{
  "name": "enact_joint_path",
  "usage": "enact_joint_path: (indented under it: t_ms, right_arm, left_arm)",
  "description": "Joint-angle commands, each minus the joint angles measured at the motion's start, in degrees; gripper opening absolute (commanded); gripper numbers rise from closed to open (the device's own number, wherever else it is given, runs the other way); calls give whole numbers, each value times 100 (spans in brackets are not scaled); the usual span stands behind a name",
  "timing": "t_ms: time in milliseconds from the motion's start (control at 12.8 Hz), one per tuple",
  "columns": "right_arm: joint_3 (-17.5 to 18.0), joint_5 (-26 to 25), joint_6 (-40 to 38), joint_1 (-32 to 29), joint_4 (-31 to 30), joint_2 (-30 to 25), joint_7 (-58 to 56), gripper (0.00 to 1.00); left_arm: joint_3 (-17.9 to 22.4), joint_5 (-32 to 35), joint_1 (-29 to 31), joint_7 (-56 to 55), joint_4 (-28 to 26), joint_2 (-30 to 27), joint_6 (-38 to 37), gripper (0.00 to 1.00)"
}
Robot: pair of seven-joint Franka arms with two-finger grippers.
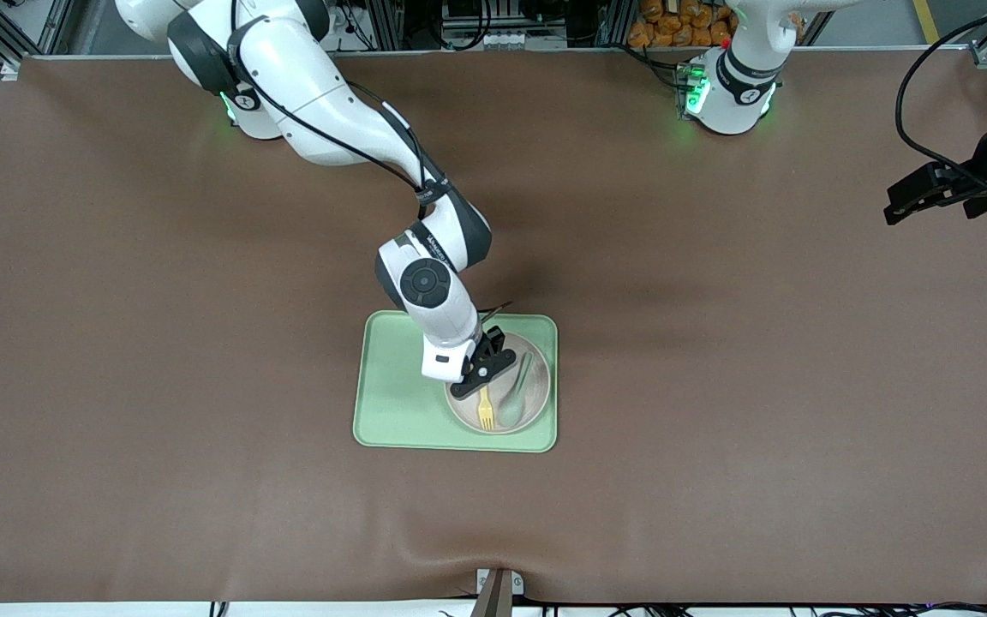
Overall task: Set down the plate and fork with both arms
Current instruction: 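Lower the right gripper and grasp the yellow fork's handle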
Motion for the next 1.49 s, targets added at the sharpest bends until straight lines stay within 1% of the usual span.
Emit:
enact_joint_path:
  t_ms: [0, 549, 1020, 1255, 1412]
  right_arm:
    - [26, 53, 38, -7, 141, 140, -9, 0]
    - [26, 35, 29, -7, 141, 44, 17, 0]
    - [26, 71, -50, -51, 1, -316, 79, 0]
    - [-44, 71, -85, -104, -61, -571, 631, 0]
    - [-149, 71, -269, -139, -105, -791, 1149, 0]
  left_arm:
    - [8, -34, 11, 109, -61, -149, -9, 100]
    - [43, -34, 11, 118, -61, -254, -9, 100]
    - [16, -34, 11, 109, -61, -263, 0, 100]
    - [16, -43, 11, 109, -70, -254, 0, 100]
    - [25, -43, 19, 118, -78, -254, 0, 100]
